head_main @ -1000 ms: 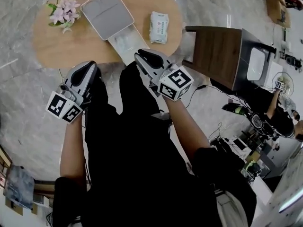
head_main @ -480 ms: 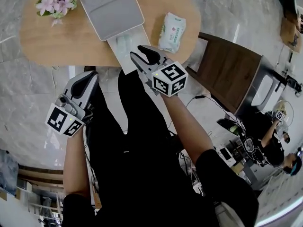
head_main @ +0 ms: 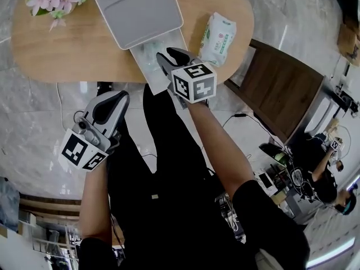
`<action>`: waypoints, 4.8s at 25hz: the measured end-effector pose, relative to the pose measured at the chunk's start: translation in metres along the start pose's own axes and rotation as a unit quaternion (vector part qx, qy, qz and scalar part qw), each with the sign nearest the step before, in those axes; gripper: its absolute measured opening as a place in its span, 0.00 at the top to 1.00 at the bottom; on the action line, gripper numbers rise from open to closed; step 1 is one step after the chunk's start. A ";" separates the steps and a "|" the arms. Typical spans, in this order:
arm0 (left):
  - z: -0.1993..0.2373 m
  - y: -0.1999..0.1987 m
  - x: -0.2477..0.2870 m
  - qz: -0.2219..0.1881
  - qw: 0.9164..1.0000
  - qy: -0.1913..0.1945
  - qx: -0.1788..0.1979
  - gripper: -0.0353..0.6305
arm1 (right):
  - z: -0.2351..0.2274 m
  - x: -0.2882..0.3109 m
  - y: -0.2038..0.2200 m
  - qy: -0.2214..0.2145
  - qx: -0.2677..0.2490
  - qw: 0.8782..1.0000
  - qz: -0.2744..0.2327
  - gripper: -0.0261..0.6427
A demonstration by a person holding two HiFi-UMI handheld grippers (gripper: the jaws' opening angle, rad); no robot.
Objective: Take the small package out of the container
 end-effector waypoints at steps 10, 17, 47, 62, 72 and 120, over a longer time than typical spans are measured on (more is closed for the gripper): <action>0.010 0.007 -0.002 -0.004 1.000 0.017 -0.011 0.92 | -0.006 0.034 0.017 0.067 -0.014 0.996 0.059 0.75; 0.011 0.016 -0.007 -0.005 1.000 0.017 -0.024 0.92 | -0.008 0.045 0.030 0.084 -0.019 0.993 0.083 0.79; -0.032 -0.054 -0.026 -0.008 0.999 0.024 0.019 0.92 | 0.025 -0.071 -0.035 0.020 -0.071 0.997 -0.032 0.94; -0.155 -0.232 -0.016 -0.038 0.989 0.051 0.137 0.92 | 0.093 -0.306 -0.192 -0.029 -0.078 0.965 -0.248 0.94; -0.252 -0.328 -0.022 -0.066 0.965 0.082 0.239 0.92 | 0.133 -0.451 -0.241 -0.067 -0.117 0.909 -0.394 0.94; -0.341 -0.346 -0.001 -0.027 0.915 0.276 0.295 0.92 | 0.137 -0.525 -0.190 -0.138 -0.181 0.824 -0.518 0.94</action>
Point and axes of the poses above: the fingertips, and each gripper's own axes: x forward along the fingers, z to its left, y out of its underside, the point moved 7 cm from there along -x, backward along the fingers, and after that the axes turned 4 degrees about y, right-handed, at the moved point
